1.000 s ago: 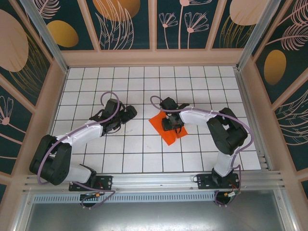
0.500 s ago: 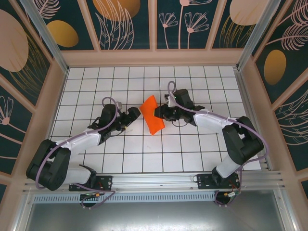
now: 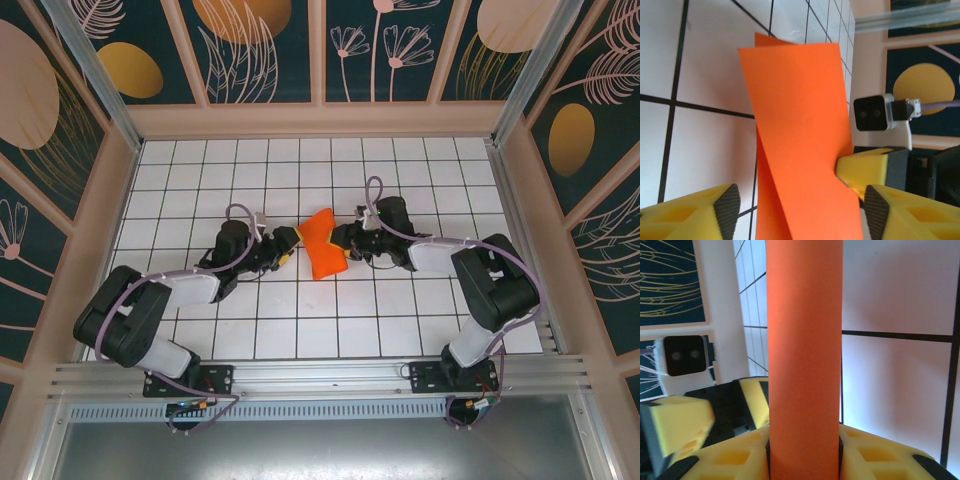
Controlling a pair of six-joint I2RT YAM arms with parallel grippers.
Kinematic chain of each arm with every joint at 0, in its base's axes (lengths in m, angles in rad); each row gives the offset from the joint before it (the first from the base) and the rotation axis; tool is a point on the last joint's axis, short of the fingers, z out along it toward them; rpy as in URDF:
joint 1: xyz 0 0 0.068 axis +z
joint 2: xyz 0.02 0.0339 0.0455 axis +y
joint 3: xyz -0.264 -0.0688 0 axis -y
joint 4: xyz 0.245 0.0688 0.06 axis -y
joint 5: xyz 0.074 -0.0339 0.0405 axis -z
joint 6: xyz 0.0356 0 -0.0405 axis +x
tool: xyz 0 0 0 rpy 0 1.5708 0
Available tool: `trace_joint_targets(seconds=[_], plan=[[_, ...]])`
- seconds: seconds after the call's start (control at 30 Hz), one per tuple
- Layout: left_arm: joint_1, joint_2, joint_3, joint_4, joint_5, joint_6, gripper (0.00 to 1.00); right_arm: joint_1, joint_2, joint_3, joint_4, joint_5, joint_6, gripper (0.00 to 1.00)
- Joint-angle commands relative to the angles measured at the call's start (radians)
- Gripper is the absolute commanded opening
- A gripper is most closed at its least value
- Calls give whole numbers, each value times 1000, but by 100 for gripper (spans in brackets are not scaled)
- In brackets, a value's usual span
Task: Fold a paper plane with a square sheet of paper (pick it up from the middle)
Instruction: First fold in half a square sheet of paper at the center of the table.
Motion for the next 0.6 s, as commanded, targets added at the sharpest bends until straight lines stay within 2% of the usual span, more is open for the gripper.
trace_joint_targets(seconds=[0.0,0.13,0.23,0.47,0.57], plan=[[-26,55,37,96,37,-32,63,-12,17,-22,131,-61,75,36],[-41,100,58,129,38,-48,57,-15,20,-29,152,-68,95,36],[-45,115,60,172,41,-61,48,-15,20,-29,152,-72,96,36],[-45,144,48,253,38,-101,34,-18,19,-44,160,-77,108,36],[-45,144,47,254,26,-96,23,-19,18,-41,115,-58,83,38]])
